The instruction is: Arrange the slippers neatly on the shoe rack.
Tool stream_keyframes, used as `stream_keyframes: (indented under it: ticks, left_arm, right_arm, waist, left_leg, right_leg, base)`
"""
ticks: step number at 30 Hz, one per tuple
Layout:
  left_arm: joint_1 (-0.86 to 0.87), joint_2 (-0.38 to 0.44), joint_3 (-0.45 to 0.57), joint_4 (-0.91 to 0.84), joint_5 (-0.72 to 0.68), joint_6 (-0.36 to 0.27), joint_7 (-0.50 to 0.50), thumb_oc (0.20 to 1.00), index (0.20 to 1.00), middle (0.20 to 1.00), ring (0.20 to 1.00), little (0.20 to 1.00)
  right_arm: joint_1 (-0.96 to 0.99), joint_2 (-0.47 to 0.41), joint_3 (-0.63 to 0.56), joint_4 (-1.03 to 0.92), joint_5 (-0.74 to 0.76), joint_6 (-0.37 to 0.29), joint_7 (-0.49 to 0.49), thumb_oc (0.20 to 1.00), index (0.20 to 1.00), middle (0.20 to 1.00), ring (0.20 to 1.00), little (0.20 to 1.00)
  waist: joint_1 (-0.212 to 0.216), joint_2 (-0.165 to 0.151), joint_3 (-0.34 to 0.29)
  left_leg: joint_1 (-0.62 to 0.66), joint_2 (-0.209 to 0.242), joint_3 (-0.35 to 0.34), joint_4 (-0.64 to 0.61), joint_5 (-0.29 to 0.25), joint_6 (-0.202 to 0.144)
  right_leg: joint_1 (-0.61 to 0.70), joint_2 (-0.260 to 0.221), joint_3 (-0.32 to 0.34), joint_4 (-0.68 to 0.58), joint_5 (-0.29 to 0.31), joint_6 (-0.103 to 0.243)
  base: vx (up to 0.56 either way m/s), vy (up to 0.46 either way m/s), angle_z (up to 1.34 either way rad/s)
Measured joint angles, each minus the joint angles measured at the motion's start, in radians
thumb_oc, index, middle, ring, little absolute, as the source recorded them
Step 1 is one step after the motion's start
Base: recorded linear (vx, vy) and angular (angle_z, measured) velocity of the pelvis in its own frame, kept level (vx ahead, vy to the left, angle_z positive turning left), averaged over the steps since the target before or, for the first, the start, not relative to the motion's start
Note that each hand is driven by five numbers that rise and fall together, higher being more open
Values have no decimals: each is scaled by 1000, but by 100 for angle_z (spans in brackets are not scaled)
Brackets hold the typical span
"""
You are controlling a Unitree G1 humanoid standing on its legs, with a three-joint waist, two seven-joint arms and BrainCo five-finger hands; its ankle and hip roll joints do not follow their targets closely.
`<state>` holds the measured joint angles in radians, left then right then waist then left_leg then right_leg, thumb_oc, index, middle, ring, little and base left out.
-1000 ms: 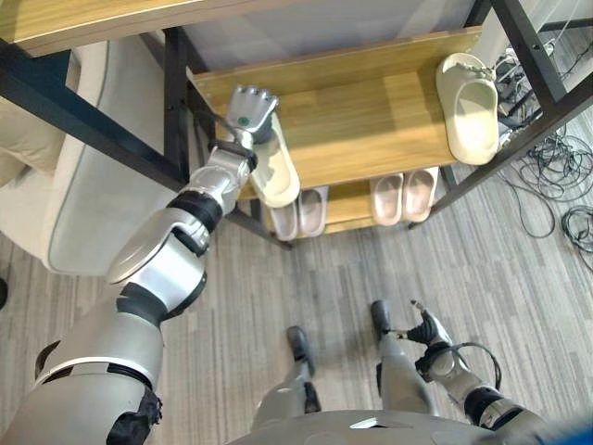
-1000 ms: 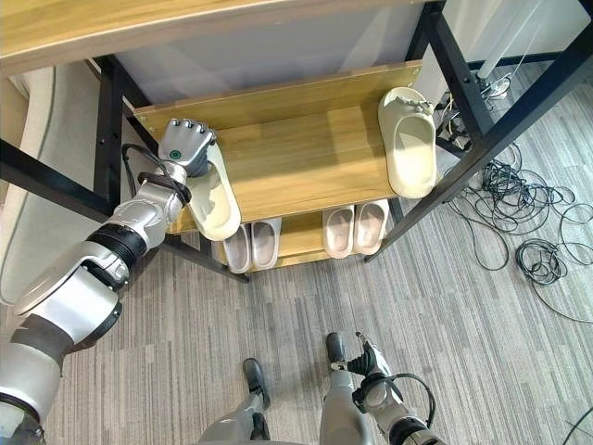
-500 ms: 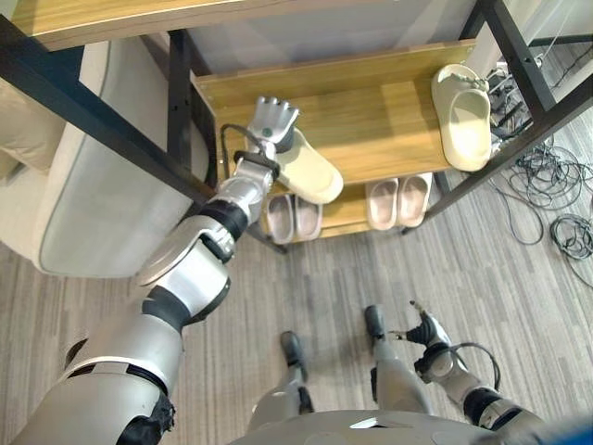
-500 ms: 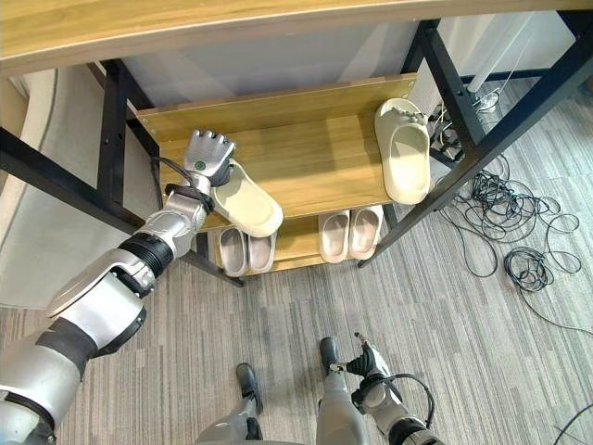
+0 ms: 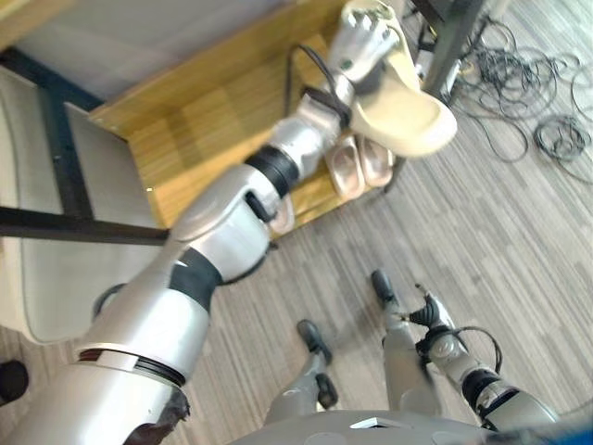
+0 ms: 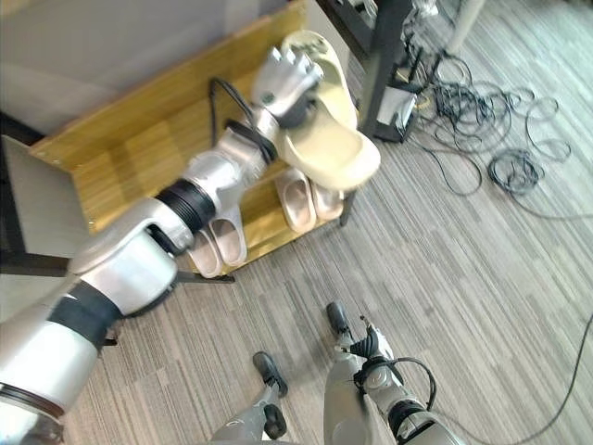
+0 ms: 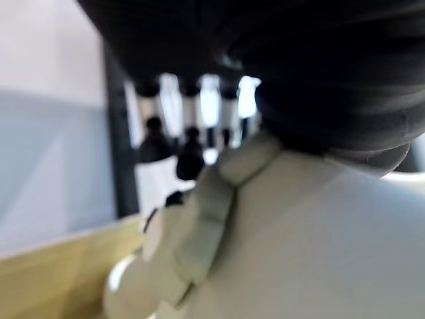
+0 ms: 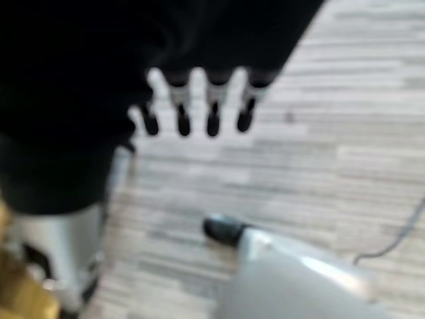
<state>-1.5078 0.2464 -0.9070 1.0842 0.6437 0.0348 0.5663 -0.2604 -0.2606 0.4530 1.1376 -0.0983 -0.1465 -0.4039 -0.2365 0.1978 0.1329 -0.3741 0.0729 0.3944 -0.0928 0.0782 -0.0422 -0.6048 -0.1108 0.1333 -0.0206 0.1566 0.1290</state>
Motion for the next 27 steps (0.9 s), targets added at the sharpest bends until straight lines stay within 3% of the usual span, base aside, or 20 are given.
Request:
stream_keyframes:
  ticks: [10, 20, 27]
  left_arm:
    - [-32, 62, -134, -26, 139, 5, 30, 200, 200, 200, 200, 200]
    - [-32, 127, -133, -18, 164, 40, 28, 200, 200, 200, 200, 200]
    - [-32, 159, -134, -18, 167, 46, 29, 200, 200, 200, 200, 200]
  right_arm:
    - [-5, -19, 1, -1, 28, -35, -4, 1000, 1000, 1000, 1000, 1000]
    - [23, -20, 4, -10, 29, -47, -2, 1000, 1000, 1000, 1000, 1000]
    - [26, -16, 10, -11, 28, -57, -1, 1000, 1000, 1000, 1000, 1000]
  waist:
    - [11, 0, 0]
    - [8, -3, -4]
    - [5, -40, -22]
  left_leg:
    - [-12, 7, -18, 0, 6, -7]
    - [-25, 13, -32, 0, 8, -9]
    - [-30, 13, -39, 0, 8, -9]
  right_leg:
    - [1, 3, -20, -4, 17, -22]
    - [-2, 6, -39, -5, 22, -29]
    - [-5, 4, -48, -5, 22, -29]
  base:
    - [39, -9, 3]
    - [6, -3, 2]
    - [4, 1, 1]
